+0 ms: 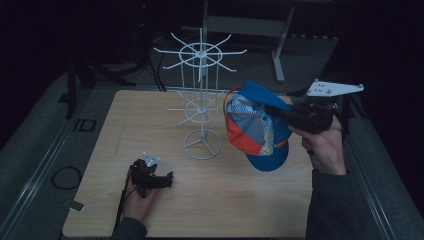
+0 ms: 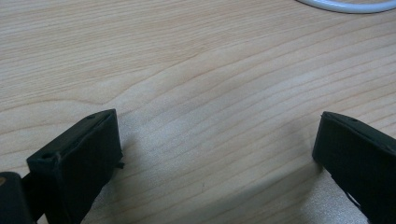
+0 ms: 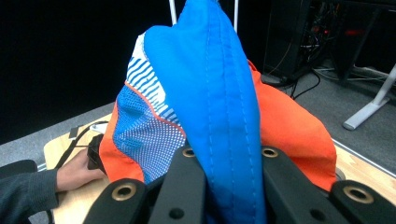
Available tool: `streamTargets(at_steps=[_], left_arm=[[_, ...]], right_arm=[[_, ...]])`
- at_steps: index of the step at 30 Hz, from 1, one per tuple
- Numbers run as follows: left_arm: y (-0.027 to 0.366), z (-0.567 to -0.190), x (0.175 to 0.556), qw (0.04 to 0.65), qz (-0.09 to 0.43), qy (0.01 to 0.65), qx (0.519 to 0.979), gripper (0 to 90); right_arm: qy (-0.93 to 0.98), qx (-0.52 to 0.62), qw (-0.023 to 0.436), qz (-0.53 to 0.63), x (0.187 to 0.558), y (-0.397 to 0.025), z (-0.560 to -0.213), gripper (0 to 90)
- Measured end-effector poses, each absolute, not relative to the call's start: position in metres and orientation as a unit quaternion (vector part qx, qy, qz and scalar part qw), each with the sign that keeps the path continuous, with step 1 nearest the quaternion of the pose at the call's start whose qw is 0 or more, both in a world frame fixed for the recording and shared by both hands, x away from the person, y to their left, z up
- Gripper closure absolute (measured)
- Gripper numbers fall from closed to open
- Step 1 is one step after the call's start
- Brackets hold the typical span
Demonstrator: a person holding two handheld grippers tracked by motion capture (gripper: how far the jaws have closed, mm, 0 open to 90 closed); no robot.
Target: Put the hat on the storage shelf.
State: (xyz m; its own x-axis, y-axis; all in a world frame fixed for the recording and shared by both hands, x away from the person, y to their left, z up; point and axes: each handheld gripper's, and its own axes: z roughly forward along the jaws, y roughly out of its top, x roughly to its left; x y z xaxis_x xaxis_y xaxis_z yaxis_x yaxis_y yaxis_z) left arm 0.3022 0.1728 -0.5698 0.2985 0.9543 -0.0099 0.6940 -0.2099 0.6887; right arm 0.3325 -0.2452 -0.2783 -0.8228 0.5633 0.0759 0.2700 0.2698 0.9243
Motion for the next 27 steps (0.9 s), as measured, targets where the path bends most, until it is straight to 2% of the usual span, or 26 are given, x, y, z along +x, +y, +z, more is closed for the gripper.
streamTargets(at_steps=[27], left_arm=[[0.173, -0.570, 0.302, 0.302, 0.216, 0.552, 0.747, 1.4]], right_arm=[[0.780, 0.256, 0.136, 0.555, 0.329, -0.249, -0.260, 87.5]])
